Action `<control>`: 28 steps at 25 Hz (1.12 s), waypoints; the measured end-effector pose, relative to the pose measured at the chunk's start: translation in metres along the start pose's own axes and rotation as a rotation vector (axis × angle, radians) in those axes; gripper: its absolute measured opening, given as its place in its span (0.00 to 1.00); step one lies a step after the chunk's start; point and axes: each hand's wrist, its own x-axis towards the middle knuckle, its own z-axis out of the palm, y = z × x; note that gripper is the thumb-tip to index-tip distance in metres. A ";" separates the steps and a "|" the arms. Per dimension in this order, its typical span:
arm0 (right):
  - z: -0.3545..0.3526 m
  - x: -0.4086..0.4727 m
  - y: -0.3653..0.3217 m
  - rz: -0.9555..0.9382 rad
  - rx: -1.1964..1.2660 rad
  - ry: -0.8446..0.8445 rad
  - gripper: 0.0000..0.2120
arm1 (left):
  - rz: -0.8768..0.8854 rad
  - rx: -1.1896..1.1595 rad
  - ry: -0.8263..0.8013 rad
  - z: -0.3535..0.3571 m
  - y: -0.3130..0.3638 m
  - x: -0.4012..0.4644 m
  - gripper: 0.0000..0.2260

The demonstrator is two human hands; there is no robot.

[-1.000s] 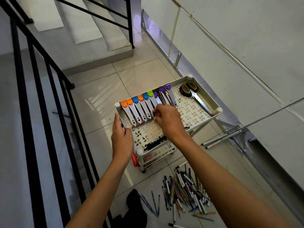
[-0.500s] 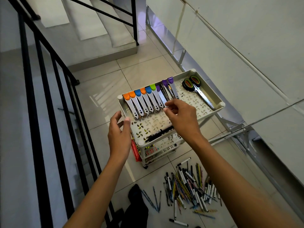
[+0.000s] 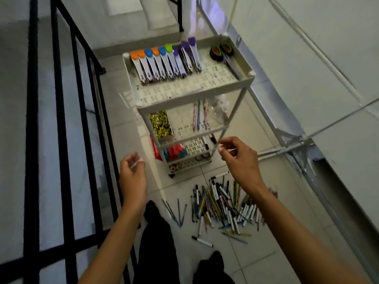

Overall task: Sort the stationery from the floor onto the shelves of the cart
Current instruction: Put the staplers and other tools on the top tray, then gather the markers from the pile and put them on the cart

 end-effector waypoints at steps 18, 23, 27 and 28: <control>0.234 0.005 0.545 0.231 -0.535 -0.476 0.07 | 0.090 0.836 -0.674 0.223 -0.515 0.089 0.08; 0.276 -0.007 0.633 0.121 -0.733 -0.472 0.12 | 0.215 0.993 -0.598 0.272 -0.615 0.115 0.16; 0.294 -0.021 0.659 0.036 -0.824 -0.358 0.14 | 0.275 0.981 -0.519 0.285 -0.643 0.123 0.22; 0.295 -0.022 0.659 0.032 -0.813 -0.339 0.14 | 0.288 0.991 -0.523 0.287 -0.641 0.124 0.21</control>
